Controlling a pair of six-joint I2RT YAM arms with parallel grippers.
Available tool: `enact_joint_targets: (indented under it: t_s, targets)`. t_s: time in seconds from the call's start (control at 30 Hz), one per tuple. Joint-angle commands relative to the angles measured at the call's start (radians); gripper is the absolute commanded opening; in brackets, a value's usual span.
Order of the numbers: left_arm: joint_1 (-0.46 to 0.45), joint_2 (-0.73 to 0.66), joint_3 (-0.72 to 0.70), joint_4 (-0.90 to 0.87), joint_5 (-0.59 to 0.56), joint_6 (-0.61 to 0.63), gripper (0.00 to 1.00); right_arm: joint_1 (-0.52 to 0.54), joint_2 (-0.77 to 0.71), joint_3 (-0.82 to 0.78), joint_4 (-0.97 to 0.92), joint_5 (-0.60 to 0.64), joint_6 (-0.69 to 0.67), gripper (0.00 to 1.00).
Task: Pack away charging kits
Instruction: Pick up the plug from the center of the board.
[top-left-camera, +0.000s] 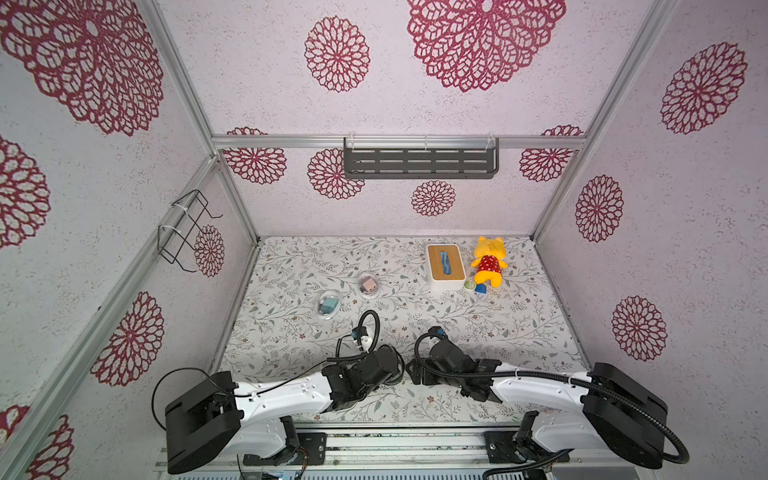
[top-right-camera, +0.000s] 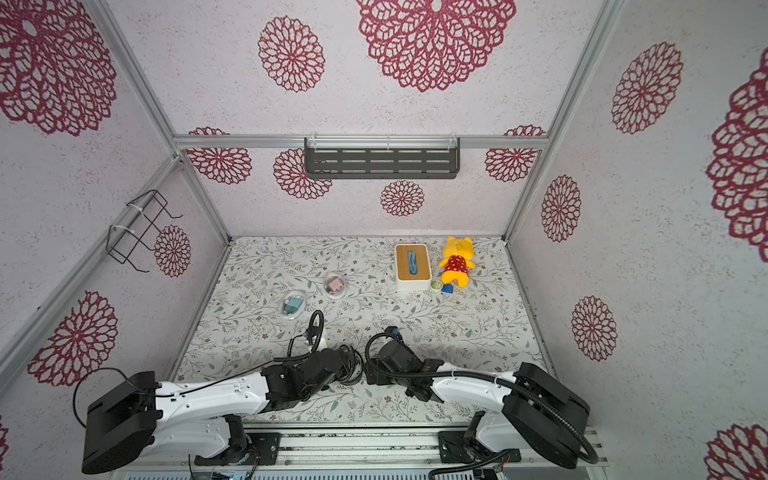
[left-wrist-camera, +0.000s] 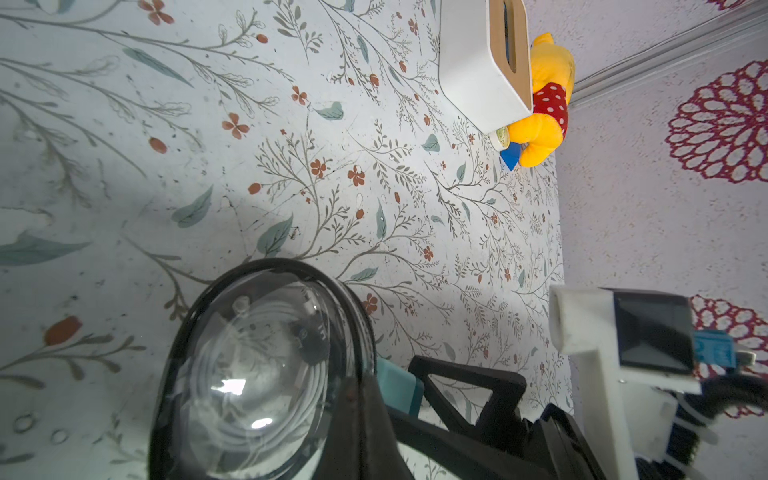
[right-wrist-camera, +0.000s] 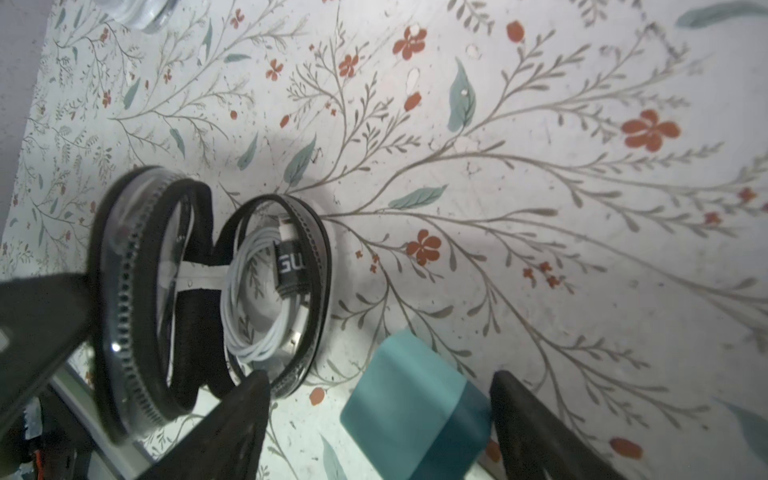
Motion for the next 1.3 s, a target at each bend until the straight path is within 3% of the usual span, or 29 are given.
enact_joint_targets:
  t_s: [0.0,0.4,0.73,0.97,1.27]
  targets:
    - [-0.004,-0.016,-0.011,-0.026,-0.024,-0.013,0.00,0.009,-0.009,-0.011,0.015,-0.026,-0.006,0.83]
    - [-0.004,-0.045,-0.024,-0.042,-0.033,-0.021,0.00,0.053,0.001,-0.019,-0.043,0.064,0.016,0.62]
    - [-0.003,-0.042,-0.024,-0.037,-0.032,-0.023,0.00,0.145,0.049,0.064,-0.145,0.194,0.024,0.64]
    - [-0.004,-0.042,-0.028,-0.030,-0.029,-0.023,0.00,0.197,0.103,0.132,-0.193,0.254,0.023,0.70]
    - [-0.003,-0.038,-0.036,-0.013,-0.024,-0.023,0.00,0.200,0.162,0.165,-0.226,0.303,0.043,0.64]
